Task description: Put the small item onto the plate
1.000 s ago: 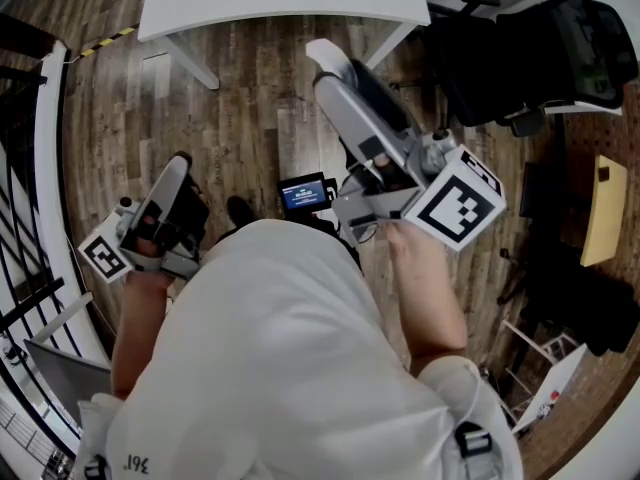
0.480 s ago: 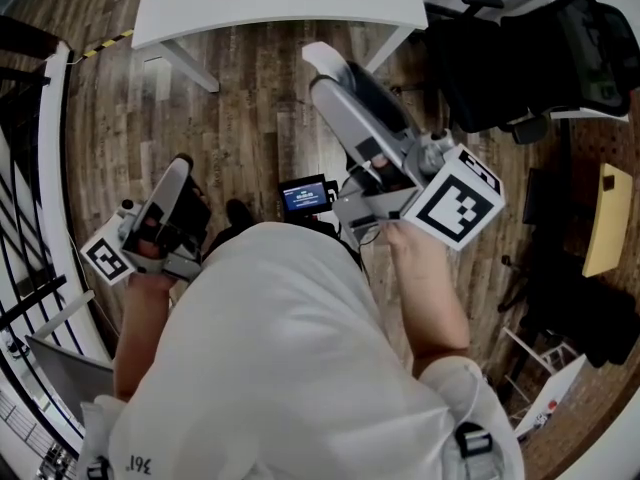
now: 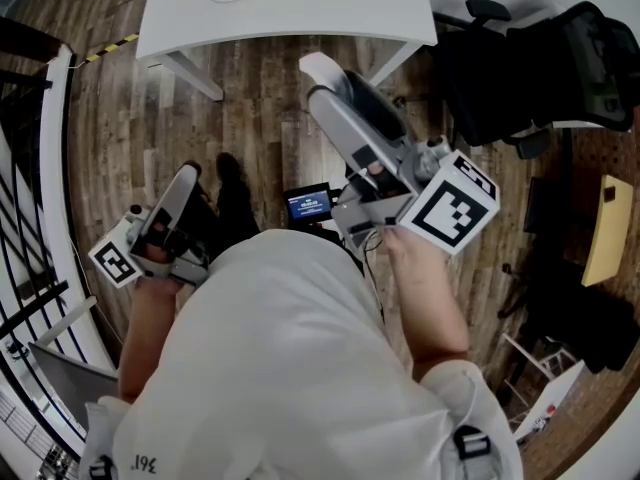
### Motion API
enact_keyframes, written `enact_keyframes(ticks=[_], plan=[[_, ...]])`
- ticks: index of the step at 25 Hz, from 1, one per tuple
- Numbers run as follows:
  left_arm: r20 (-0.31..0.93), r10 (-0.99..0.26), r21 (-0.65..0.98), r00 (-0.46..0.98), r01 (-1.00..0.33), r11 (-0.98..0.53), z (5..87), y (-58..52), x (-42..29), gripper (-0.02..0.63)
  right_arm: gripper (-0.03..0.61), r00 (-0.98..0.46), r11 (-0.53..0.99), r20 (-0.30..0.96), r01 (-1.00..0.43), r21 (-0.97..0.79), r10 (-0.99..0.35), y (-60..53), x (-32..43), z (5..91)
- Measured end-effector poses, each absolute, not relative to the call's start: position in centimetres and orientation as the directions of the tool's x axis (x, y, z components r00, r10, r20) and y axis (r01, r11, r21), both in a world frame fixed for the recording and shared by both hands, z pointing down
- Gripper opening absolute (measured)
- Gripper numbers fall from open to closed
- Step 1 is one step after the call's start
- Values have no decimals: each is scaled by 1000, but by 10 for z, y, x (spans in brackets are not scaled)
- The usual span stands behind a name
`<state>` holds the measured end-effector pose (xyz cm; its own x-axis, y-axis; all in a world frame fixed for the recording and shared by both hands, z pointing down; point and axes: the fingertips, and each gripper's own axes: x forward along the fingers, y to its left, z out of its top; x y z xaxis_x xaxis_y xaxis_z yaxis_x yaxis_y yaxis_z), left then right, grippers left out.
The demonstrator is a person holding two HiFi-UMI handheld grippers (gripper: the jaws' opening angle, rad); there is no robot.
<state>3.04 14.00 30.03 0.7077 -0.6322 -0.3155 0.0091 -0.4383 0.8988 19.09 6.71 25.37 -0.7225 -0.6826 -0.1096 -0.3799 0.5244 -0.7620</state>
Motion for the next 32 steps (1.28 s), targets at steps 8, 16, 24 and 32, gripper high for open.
enact_keyframes(ticks=[8,16,24,32], plan=[[-330,-579,895,745,53,-442,307,48,-27,6,325,-658,466,-51,-474,-747,-751,-11,145,269],[-331,-519,897,788,92,-432,299,-49,-107,6,325,-605,420,-5,-547,-724,-796,-103,68,265],[-320,-488,905,812,110,-410,301,-107,-162,6,325,-546,370,43,-622,-690,-837,-162,25,270],[-310,-500,912,809,105,-396,306,-129,-159,6,325,-496,315,209,-769,-556,-843,-206,36,325]])
